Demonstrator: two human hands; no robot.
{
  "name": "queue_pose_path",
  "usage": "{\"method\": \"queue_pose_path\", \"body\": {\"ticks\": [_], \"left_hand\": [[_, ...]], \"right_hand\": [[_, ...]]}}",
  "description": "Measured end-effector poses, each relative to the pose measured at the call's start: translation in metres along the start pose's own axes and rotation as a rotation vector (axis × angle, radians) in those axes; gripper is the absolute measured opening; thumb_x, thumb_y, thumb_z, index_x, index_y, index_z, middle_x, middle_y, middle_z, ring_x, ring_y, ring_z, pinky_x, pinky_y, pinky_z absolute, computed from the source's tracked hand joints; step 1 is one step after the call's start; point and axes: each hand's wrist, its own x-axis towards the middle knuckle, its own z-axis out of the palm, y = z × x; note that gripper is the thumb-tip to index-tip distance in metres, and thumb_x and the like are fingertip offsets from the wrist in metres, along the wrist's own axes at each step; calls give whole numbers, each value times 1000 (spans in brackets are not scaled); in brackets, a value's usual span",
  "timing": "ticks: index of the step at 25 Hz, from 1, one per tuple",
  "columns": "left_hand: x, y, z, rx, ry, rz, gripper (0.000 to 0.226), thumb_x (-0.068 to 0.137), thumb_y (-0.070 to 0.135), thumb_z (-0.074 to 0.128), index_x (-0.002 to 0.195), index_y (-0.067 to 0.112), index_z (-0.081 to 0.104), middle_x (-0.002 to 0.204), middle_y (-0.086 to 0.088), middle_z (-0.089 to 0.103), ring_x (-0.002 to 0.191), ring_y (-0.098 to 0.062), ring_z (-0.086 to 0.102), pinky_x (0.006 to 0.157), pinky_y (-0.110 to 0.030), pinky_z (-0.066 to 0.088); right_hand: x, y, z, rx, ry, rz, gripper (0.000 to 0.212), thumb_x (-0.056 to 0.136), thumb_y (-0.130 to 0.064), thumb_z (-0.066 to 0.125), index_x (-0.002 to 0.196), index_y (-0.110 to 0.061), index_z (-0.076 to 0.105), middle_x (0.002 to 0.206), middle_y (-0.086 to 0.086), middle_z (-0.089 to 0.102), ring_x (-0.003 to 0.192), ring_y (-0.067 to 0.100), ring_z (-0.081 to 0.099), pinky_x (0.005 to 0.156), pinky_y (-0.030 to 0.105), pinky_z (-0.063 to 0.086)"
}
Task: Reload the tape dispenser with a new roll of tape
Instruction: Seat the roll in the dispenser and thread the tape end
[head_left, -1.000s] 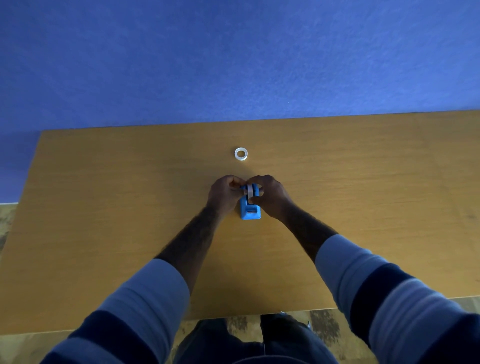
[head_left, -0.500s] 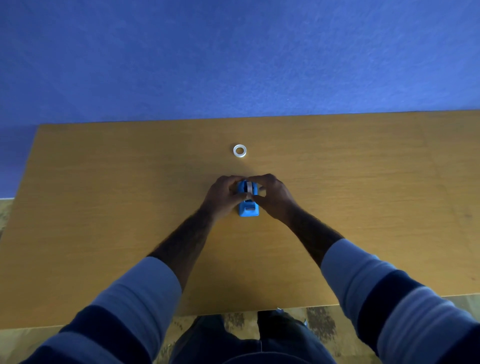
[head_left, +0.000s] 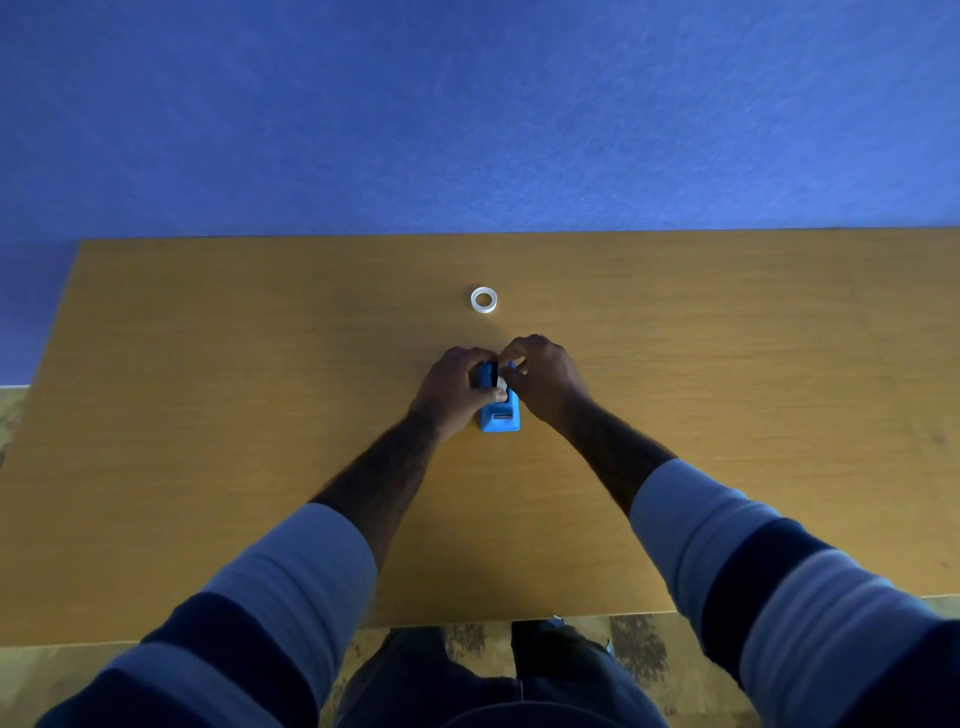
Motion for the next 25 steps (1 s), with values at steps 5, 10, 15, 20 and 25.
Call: {"method": "queue_pose_path", "body": {"ticks": [5,10,15,20,25], "left_hand": [[0,-1,4,9,14,14,46,73,26,83,115,27,65,110,5,56,98,-13,62,90,-34,53],[0,-3,10,-29,31,5,47,74,37,83,115,29,62,112,9,55,97,-3,59,77,-18,46],[5,-4,11,14,15,21,45,78,28,82,120,25,65,114,7,57,100,-4,54,81,-17,40],[2,-3,16,-1,51,-4,45,77,27,82,117,25,62,112,9,55,96,-3,55,76,-11,39],[2,-3,16,7,61,0,49,75,27,85,117,24,61,112,9,55,96,-4,57,75,-9,39]], "right_hand": [[11,-6,-2,-64,21,65,11,92,-16,60,94,-12,70,94,5,68,83,19,63,71,40,58],[13,-5,-2,-35,3,88,13,92,-16,58,95,-10,69,95,6,67,85,21,63,73,41,58],[0,-1,4,15,67,45,10,90,-16,64,96,-12,70,98,5,67,86,19,64,71,37,57],[11,-6,0,-40,41,73,12,90,-17,62,95,-8,69,96,8,67,84,22,62,65,32,49],[17,-6,-2,-62,18,94,13,92,-16,59,92,-7,68,93,9,67,81,22,60,61,31,46]]}}
